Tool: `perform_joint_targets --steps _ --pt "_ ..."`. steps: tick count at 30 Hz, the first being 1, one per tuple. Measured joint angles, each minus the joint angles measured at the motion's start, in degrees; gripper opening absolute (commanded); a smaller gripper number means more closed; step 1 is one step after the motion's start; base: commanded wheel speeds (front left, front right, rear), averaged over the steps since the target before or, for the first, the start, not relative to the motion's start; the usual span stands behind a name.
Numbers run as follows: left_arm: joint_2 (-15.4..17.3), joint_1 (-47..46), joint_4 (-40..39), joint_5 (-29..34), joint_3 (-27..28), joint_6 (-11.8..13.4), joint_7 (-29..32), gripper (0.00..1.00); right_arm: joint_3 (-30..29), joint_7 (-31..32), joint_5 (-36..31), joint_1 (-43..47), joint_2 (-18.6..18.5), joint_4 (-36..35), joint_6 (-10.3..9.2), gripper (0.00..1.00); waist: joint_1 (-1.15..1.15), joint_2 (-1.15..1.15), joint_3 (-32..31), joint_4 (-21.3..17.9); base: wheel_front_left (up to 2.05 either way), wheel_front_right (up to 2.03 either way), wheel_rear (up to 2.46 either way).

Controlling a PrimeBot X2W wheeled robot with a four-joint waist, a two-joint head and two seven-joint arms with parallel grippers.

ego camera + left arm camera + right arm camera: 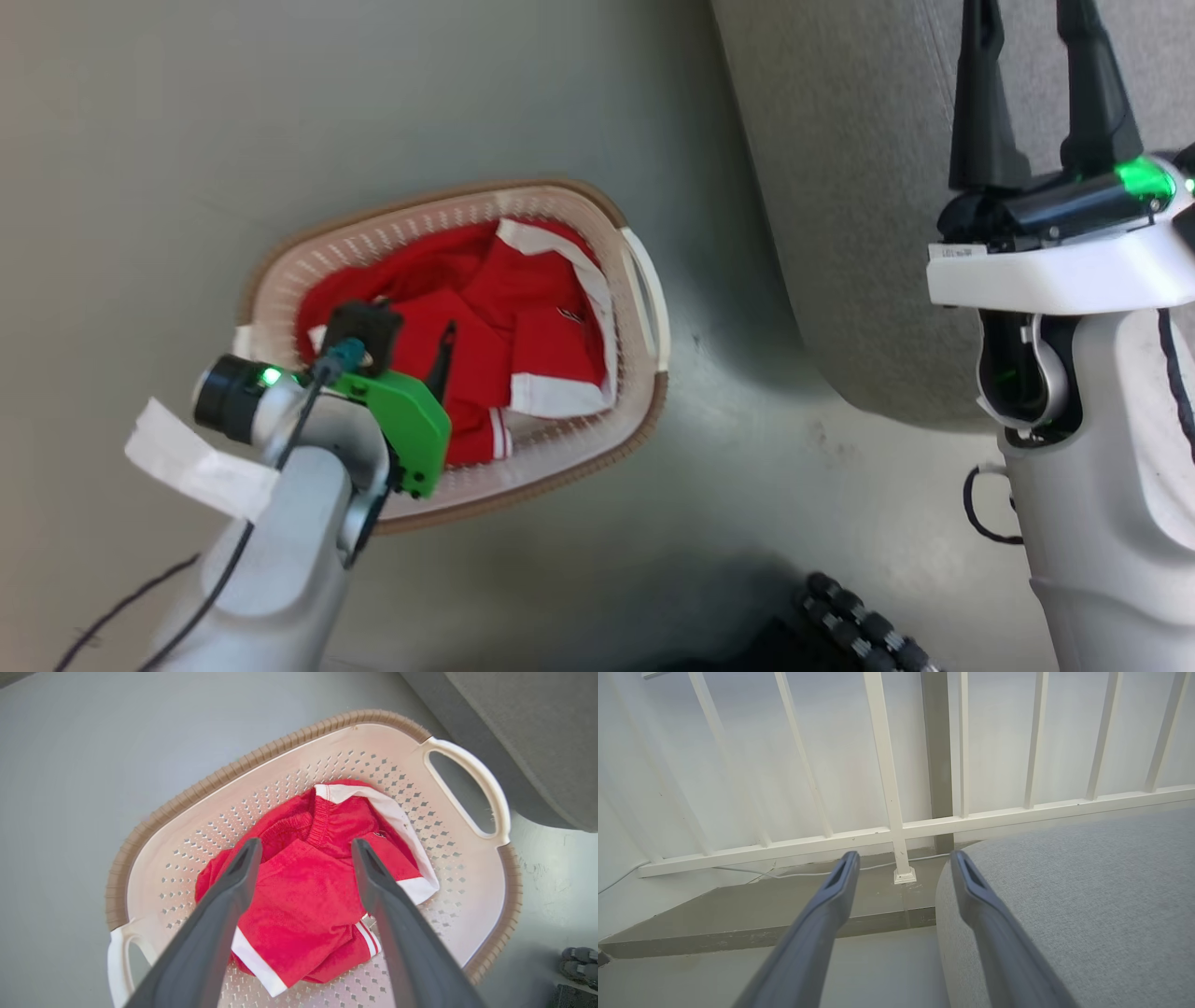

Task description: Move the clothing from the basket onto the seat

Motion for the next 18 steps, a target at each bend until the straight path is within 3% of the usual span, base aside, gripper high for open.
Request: perform_joint_targets --steps 18 --pt "1.9 -6.4 13.5 1.3 1.3 0.2 4.9 1.0 0.1 0.0 1.1 -1.7 1.4 -4.0 1.18 1.0 0.0 0.0 10.8 -7.1 0.0 0.0 0.0"
